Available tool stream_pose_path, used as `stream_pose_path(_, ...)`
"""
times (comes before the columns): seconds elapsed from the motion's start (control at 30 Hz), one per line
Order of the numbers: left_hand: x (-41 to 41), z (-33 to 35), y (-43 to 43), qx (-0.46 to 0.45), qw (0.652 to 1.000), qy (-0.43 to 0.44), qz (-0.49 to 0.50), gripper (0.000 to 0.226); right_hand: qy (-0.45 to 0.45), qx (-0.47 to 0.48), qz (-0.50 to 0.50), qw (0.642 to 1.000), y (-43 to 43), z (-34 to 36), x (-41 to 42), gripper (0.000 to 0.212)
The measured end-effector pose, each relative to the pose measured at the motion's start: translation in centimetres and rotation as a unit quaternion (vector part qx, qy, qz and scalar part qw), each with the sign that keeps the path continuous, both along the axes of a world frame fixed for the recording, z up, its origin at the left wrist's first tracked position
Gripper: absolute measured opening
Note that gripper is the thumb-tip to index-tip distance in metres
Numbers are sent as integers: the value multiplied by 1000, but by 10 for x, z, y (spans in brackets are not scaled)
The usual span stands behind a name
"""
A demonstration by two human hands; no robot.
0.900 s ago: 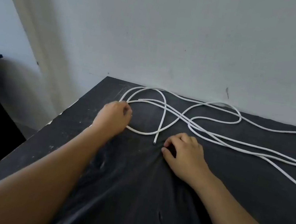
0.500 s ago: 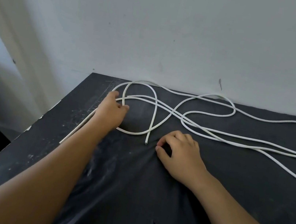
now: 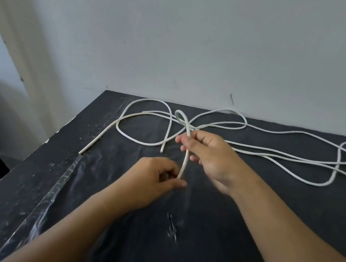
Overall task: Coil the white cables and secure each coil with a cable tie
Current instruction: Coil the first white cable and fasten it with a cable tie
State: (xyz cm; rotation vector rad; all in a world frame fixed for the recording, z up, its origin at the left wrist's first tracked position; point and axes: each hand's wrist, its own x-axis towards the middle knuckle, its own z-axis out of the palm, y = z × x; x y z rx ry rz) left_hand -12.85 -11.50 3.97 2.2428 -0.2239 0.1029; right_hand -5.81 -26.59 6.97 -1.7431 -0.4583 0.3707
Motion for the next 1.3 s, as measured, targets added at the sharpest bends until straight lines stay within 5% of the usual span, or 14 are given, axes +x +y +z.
stream_pose_path(0.1,-1,1,4,34,998,-42,35,14,-5,31,-23,999,-22,10,-16,21)
stream_pose_path(0.2,7,11,2,28,976,-176,128,13,20,31,21,999,-47,19,-38,25)
stream_pose_path(0.27,16,20,-9,53,965,-236,100,34,43,20,63,997,-61,22,-50,30)
stream_pose_path(0.37,29,29,-32,87,975,-203,34,33,86,64,110,988,-81,30,-60,29)
stream_pose_path(0.47,37,28,-45,8,985,-164,51,18,152,153,119,969,-103,37,-66,22)
stream_pose_path(0.57,43,26,-49,9,982,-179,54,15,207,105,144,962,-117,31,-73,20)
stream_pose_path(0.73,51,38,-55,36,977,-202,53,16,247,23,181,952,-125,17,-77,46)
stream_pose_path(0.9,52,23,-57,69,984,-153,58,18,206,247,45,946,-127,49,-63,45)
stream_pose_path(1.07,41,12,-63,-30,987,-143,73,1,185,427,-84,881,-144,77,-31,49)
stream_pose_path(1.13,38,14,-61,-43,986,-146,69,11,188,479,-137,846,-150,79,-21,49)
stream_pose_path(1.3,27,19,-46,74,986,-152,-3,35,181,531,-224,797,-165,76,-3,48)
